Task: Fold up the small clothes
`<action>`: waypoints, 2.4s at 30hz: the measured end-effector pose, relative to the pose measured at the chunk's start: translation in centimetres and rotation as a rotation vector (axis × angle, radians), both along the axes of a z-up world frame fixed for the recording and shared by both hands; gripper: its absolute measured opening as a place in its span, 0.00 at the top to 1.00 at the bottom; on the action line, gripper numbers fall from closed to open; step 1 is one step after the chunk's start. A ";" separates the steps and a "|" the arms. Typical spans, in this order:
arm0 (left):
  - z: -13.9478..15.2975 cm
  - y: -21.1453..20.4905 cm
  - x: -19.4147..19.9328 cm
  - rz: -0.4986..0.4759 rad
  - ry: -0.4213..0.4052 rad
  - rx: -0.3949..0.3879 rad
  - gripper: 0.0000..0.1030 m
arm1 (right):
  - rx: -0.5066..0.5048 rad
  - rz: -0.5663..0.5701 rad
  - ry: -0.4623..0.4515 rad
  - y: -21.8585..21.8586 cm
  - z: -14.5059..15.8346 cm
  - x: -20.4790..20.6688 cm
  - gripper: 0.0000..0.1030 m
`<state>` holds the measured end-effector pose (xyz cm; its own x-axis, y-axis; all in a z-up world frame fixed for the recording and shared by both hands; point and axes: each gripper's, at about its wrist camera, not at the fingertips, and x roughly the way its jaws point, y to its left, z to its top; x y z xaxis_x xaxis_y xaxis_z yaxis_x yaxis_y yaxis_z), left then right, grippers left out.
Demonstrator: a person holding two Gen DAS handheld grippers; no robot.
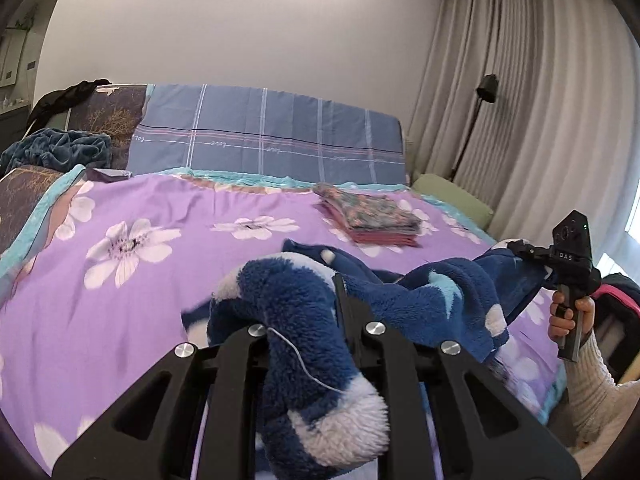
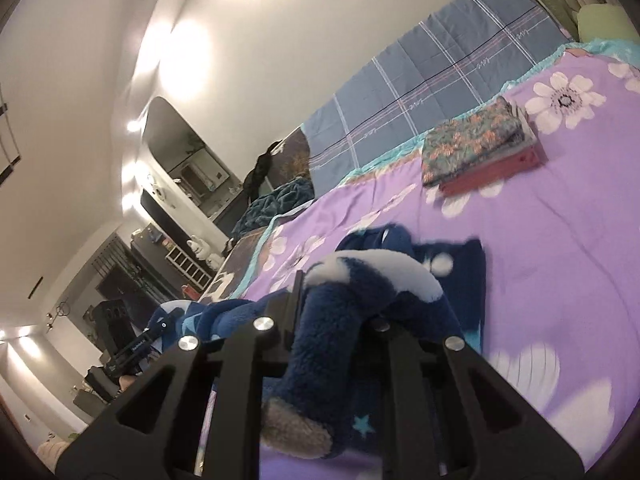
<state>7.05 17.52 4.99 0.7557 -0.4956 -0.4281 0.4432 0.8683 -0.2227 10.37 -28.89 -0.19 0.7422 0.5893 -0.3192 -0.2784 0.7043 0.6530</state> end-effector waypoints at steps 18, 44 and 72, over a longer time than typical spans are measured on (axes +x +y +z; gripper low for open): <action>-13.9 -0.5 14.7 0.064 0.283 0.050 0.79 | -0.191 -0.048 0.264 1.3 -11.9 12.3 0.82; -8.4 2.5 17.7 0.266 0.244 -0.139 0.33 | -0.096 -0.117 0.265 -0.4 -7.9 14.9 0.54; -8.8 3.6 19.5 0.223 0.240 0.070 0.84 | -0.321 -0.144 0.289 -0.6 -9.3 20.4 0.78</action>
